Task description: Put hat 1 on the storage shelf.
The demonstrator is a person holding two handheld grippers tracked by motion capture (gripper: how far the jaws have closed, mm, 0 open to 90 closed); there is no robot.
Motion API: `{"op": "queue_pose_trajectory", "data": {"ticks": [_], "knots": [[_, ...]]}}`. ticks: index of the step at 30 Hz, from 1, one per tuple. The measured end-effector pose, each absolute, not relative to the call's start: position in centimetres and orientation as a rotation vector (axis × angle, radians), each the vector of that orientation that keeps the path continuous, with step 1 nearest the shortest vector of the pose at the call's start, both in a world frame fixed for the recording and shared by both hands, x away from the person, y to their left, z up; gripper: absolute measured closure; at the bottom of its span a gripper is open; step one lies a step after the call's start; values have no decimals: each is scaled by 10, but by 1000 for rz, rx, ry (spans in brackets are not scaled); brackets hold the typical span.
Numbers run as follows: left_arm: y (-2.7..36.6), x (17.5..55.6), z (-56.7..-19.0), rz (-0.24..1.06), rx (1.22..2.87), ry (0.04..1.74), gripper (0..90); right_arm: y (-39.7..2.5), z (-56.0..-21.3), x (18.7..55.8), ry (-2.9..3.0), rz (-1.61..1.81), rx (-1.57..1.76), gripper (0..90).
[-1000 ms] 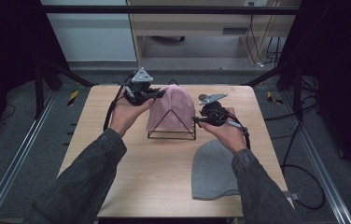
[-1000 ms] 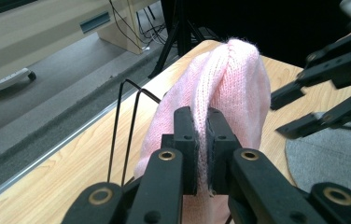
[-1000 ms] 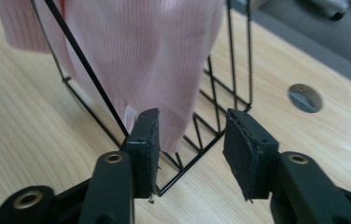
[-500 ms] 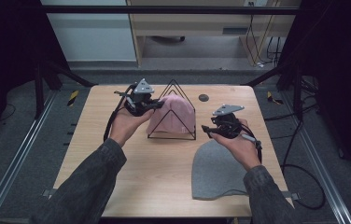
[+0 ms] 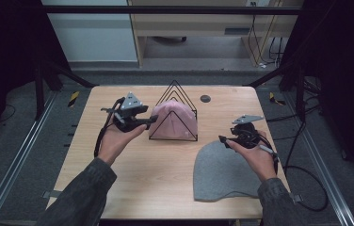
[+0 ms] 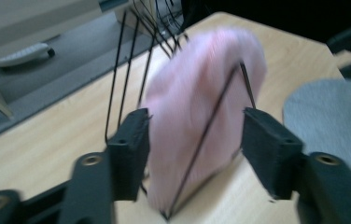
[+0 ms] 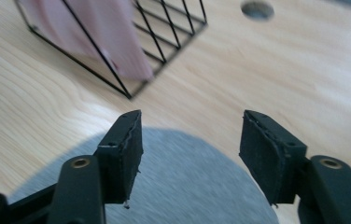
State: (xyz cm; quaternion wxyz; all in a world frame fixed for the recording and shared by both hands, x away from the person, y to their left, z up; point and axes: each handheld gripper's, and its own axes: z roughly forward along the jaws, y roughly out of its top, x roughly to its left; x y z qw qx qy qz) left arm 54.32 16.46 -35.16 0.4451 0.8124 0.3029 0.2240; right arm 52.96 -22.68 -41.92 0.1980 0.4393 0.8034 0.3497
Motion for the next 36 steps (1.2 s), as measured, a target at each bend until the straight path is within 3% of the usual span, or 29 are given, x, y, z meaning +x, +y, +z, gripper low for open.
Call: {"op": "queue_pose_trajectory", "data": {"ticks": [3,5,10,15,26,28,35,36], "knots": [[178,528,-367,541,2035,765,304,-236,-427,536,2266,960,1279,382],[192,516,-387,502,2080,793,232,-246,-439,547,2292,916,1337,442],[213,498,-417,475,2111,830,151,-255,-452,558,2303,865,1396,492],[238,474,-445,501,2184,904,132,-257,-469,566,2333,781,1412,484],[259,461,-458,477,2192,974,130,-259,-481,562,2361,736,1434,509],[260,462,-457,487,2175,991,132,-257,-481,560,2375,736,1420,579],[263,465,-460,479,2181,1007,135,-256,-481,559,2393,748,1407,693],[263,465,-461,478,2185,1008,136,-258,-481,558,2389,761,1411,747]]}}
